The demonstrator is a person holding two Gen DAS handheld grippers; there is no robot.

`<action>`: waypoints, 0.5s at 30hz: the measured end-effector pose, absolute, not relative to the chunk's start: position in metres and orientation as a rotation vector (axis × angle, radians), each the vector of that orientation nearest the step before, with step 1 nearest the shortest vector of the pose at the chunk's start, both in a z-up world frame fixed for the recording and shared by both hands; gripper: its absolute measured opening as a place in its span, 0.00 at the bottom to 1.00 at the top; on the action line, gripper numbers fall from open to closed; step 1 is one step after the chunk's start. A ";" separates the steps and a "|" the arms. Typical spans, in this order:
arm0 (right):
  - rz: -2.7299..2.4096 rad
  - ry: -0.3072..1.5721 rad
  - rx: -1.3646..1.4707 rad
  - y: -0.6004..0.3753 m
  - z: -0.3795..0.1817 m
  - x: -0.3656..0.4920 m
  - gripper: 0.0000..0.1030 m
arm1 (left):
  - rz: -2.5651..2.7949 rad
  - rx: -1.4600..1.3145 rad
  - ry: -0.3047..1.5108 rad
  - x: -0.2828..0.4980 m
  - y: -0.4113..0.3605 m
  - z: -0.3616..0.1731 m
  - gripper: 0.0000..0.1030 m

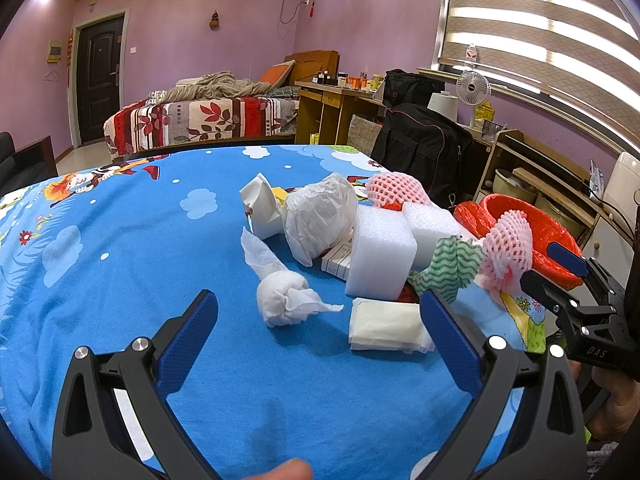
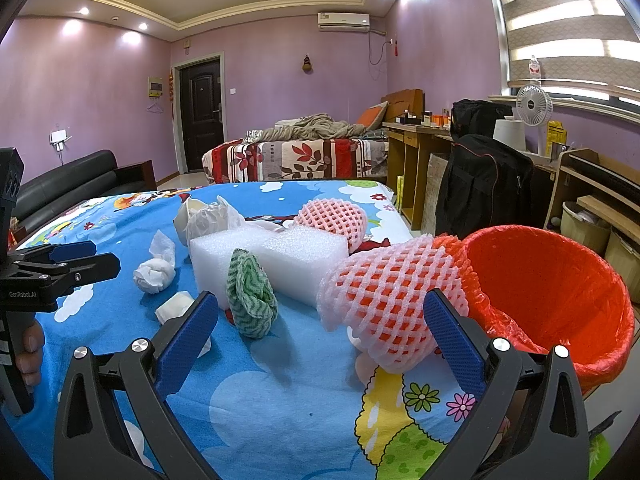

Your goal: Collect trash

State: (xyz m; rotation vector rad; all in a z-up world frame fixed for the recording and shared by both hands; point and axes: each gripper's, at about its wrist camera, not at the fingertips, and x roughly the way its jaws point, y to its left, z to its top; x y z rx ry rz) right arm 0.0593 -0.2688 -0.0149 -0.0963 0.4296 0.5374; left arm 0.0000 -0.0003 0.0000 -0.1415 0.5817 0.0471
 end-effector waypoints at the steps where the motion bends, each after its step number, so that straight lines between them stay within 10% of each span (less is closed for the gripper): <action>1: 0.537 0.429 -0.096 -0.269 -0.015 0.059 0.93 | 0.048 -0.141 0.582 0.000 0.000 0.000 0.95; 15: 0.538 0.430 -0.096 -0.269 -0.014 0.059 0.93 | 0.046 -0.141 0.582 0.000 0.000 0.000 0.95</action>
